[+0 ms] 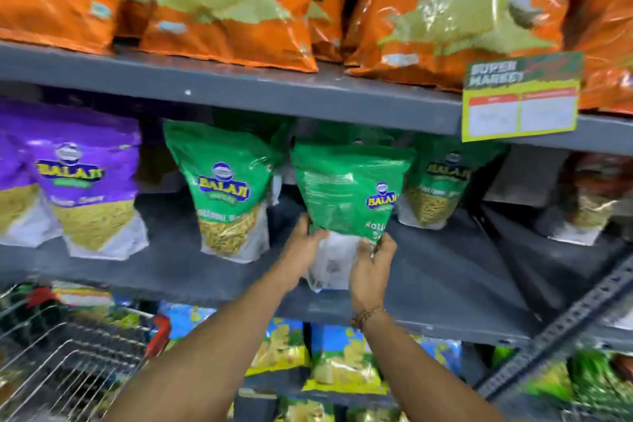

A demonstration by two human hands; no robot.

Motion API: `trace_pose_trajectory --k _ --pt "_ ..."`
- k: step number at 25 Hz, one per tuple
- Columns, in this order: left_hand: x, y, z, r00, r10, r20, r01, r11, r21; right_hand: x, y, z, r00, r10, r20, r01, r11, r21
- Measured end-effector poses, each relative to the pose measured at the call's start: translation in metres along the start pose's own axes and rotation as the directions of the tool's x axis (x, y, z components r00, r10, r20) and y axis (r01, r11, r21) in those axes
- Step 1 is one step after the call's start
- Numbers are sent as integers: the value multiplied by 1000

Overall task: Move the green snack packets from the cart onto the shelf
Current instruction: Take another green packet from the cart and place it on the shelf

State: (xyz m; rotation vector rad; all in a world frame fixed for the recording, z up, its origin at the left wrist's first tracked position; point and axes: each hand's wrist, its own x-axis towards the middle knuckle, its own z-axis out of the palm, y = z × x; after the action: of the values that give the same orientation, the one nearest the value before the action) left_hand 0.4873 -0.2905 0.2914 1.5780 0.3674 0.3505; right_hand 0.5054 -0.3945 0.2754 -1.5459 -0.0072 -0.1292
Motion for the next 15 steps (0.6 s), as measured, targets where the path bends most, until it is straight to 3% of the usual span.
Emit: trace_pose_trajectory --k 2,3,4,5,7,9,11,15 --pt "11 -9 14 999 29 -41 -30 1000 -10 24 6 -6 996 94 7 -92 982 -163" --pt "10 -14 18 997 38 -69 -40 999 -23 30 13 0 983 172 -67 -183 957 -227" --pt "9 -21 20 995 47 -83 -51 998 -38 27 12 7 947 301 -111 -318 928 -194" --pt "5 -28 22 993 61 -97 -67 996 -60 25 10 13 905 424 -41 -426 903 -61" --pt "0 -36 22 986 54 -155 -72 991 -114 33 2 16 879 461 123 -477 845 242" --pt "7 -31 20 961 45 -272 -87 986 -142 55 4 0 893 441 92 -434 787 438" --pt "28 -17 16 941 53 -334 -78 995 -62 68 11 -16 878 478 -37 -389 756 526" --pt "53 -13 16 997 -64 50 58 991 120 50 22 -3 878 464 118 -466 773 430"
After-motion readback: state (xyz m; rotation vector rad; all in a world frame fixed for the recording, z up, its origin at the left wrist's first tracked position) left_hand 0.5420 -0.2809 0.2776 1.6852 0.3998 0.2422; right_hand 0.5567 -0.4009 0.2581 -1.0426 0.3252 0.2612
